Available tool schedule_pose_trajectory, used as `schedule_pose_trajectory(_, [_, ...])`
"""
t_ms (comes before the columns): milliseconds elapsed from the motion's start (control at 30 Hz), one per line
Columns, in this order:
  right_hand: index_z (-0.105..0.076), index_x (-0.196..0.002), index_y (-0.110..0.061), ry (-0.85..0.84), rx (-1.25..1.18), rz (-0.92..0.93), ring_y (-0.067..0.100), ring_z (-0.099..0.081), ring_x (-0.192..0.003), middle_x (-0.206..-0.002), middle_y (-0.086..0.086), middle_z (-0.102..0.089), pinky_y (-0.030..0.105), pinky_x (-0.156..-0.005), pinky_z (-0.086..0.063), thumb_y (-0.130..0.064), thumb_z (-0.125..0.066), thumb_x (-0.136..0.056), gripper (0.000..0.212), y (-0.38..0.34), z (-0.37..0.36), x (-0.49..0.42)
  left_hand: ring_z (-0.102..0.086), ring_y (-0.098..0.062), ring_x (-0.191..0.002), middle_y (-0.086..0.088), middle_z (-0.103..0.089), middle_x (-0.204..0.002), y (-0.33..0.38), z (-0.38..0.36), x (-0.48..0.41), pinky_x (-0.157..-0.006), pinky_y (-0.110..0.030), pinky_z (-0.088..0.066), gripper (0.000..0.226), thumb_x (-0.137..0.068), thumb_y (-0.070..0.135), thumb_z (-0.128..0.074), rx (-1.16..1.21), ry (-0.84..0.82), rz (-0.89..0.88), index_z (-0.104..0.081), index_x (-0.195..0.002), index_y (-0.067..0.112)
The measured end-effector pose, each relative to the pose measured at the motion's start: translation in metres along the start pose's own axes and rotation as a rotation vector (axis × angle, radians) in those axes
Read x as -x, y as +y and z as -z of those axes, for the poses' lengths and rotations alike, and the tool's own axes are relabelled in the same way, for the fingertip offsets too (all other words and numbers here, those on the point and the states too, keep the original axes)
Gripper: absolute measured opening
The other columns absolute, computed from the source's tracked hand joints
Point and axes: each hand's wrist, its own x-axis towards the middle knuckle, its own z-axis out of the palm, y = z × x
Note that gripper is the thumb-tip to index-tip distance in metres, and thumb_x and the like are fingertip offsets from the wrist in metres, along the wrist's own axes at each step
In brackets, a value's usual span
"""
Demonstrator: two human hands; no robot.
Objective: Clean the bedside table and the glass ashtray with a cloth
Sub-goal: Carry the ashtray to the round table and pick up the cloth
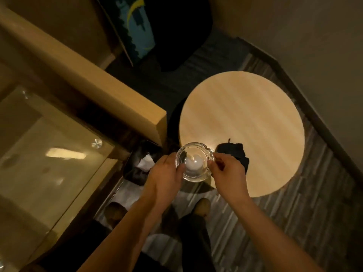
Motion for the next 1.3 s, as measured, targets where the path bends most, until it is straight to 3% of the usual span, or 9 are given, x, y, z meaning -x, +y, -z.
schedule_pose_trajectory(100, [-0.078, -0.101, -0.025, 0.051, -0.03, -0.007, 0.007, -0.064, -0.08, -0.084, -0.012, -0.068, 0.028, -0.067, -0.049, -0.019, -0.064, -0.098, 0.015, 0.022, 0.025, -0.015, -0.062, -0.024, -0.117, -0.01, -0.067, -0.126, 0.029, -0.019, -0.02, -0.099, -0.039, -0.048, 0.04, -0.107, 0.034, -0.049, -0.009, -0.031, -0.023, -0.06, -0.139, 0.012])
schedule_pose_trajectory(200, [-0.077, -0.091, -0.023, 0.055, -0.009, -0.038, 0.014, -0.064, -0.076, -0.082, -0.002, -0.071, 0.028, -0.061, -0.044, -0.024, -0.062, -0.1, 0.017, 0.037, 0.038, -0.039, -0.062, -0.032, -0.114, -0.018, -0.067, -0.122, 0.047, -0.034, -0.045, -0.098, -0.043, -0.048, 0.04, -0.107, 0.03, -0.052, -0.017, -0.03, -0.048, -0.061, -0.136, 0.003])
schedule_pose_trajectory(433, [-0.077, -0.105, -0.013, 0.091, -0.024, -0.048, 0.016, -0.061, -0.077, -0.085, -0.001, -0.068, 0.025, -0.066, -0.041, -0.017, -0.061, -0.099, 0.018, 0.05, 0.045, -0.108, -0.062, -0.039, -0.094, -0.026, -0.067, -0.099, 0.057, -0.055, -0.117, -0.073, -0.03, -0.034, 0.029, -0.105, 0.019, -0.057, -0.072, 0.003, -0.105, -0.065, -0.113, -0.008])
schedule_pose_trajectory(567, [-0.076, -0.104, -0.012, 0.108, -0.033, -0.047, 0.001, -0.055, -0.067, -0.082, -0.004, -0.066, 0.007, -0.056, -0.035, -0.017, -0.061, -0.098, 0.017, 0.059, 0.044, -0.145, -0.062, -0.034, -0.101, -0.022, -0.066, -0.107, 0.061, -0.066, -0.154, -0.084, -0.037, -0.044, 0.033, -0.108, 0.026, -0.052, -0.071, -0.027, -0.062, -0.063, -0.118, -0.004])
schedule_pose_trajectory(700, [-0.075, -0.104, -0.01, 0.102, -0.008, -0.079, 0.013, -0.056, -0.073, -0.086, -0.001, -0.066, 0.004, -0.054, -0.03, -0.015, -0.061, -0.098, 0.016, 0.071, 0.041, -0.17, -0.063, -0.032, -0.108, -0.021, -0.067, -0.115, 0.064, -0.077, -0.176, -0.096, -0.044, -0.049, 0.036, -0.109, 0.028, -0.049, -0.106, -0.063, -0.048, -0.062, -0.124, -0.002])
schedule_pose_trajectory(900, [-0.073, -0.098, -0.01, 0.098, -0.002, -0.094, 0.011, -0.055, -0.07, -0.083, -0.002, -0.063, 0.01, -0.056, -0.032, -0.015, -0.062, -0.097, 0.012, 0.082, 0.033, -0.181, -0.062, -0.028, -0.106, -0.017, -0.066, -0.113, 0.059, -0.095, -0.186, -0.094, -0.04, -0.051, 0.034, -0.109, 0.029, -0.049, -0.088, -0.039, 0.0, -0.061, -0.124, 0.001])
schedule_pose_trajectory(1100, [-0.07, -0.11, -0.01, 0.081, -0.075, -0.101, 0.017, -0.06, -0.084, -0.091, -0.002, -0.065, 0.007, -0.061, -0.035, -0.027, -0.063, -0.099, 0.021, 0.088, 0.041, -0.171, -0.053, -0.01, -0.069, 0.002, -0.055, -0.072, 0.048, -0.103, -0.179, -0.068, -0.034, -0.046, 0.033, -0.104, 0.034, -0.058, 0.084, 0.085, 0.003, -0.064, -0.108, 0.001])
schedule_pose_trajectory(1167, [-0.07, -0.114, -0.011, 0.077, -0.065, -0.109, 0.015, -0.06, -0.088, -0.096, -0.003, -0.067, 0.009, -0.065, -0.035, -0.032, -0.062, -0.099, 0.027, 0.094, 0.051, -0.158, -0.062, -0.016, -0.078, -0.004, -0.066, -0.082, 0.045, -0.104, -0.166, -0.07, -0.029, -0.043, 0.046, -0.103, 0.036, -0.061, 0.149, 0.134, 0.052, -0.063, -0.125, -0.004])
schedule_pose_trajectory(1300, [-0.072, -0.099, -0.016, 0.038, -0.06, -0.168, 0.015, -0.065, -0.086, -0.091, -0.004, -0.071, 0.027, -0.071, -0.047, -0.038, -0.063, -0.098, 0.025, 0.115, 0.072, -0.117, -0.064, -0.018, -0.079, 0.002, -0.062, -0.083, 0.041, -0.12, -0.13, -0.064, -0.021, -0.042, 0.041, -0.099, 0.041, -0.066, 0.132, 0.067, 0.099, -0.067, -0.115, 0.003])
